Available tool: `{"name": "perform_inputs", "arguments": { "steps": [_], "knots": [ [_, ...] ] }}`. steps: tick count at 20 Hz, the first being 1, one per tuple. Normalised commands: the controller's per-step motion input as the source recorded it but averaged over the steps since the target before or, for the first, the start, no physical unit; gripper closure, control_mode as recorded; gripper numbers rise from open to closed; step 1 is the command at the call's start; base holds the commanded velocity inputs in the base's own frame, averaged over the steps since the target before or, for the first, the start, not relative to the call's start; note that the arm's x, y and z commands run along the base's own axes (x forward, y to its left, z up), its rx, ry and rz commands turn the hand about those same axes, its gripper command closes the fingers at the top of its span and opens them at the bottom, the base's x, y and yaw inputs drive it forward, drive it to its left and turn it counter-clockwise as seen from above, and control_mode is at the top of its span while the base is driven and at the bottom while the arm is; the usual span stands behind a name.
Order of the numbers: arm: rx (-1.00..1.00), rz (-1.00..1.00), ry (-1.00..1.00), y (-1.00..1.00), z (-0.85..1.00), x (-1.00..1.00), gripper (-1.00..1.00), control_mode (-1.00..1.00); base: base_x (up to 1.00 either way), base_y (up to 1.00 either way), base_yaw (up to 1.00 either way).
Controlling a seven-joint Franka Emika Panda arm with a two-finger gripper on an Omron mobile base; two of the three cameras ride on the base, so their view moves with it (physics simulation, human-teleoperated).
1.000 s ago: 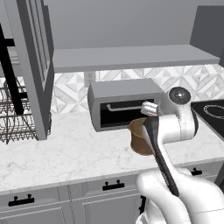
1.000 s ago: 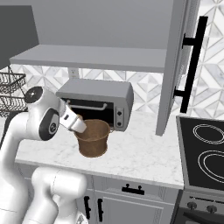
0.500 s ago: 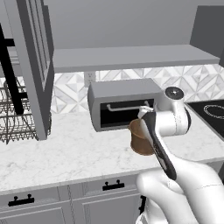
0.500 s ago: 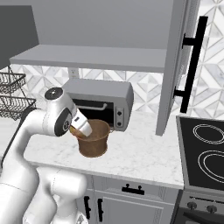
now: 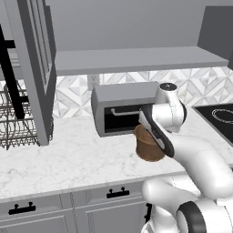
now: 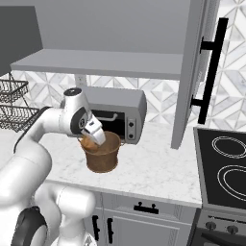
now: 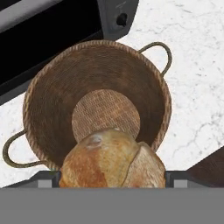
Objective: Open the cabinet, pick up the bread from the cabinet and place it in the basket. Then move the basket to the dining counter.
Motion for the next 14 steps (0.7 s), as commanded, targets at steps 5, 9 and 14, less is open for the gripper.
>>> {"name": "perform_inputs", "arguments": {
  "steps": [5,9,14],
  "knots": [
    [0.0,0.0,0.05,-0.01,-0.33,0.19,1.0,-1.0,0.0,0.0,0.0],
    [0.02,0.0,-0.01,-0.14,-0.35,0.0,1.0,-1.0,0.0,0.0,0.0],
    [0.08,0.0,-0.01,-0.33,-0.3,0.11,1.0,-1.0,0.0,0.0,0.0]
  ]
}}
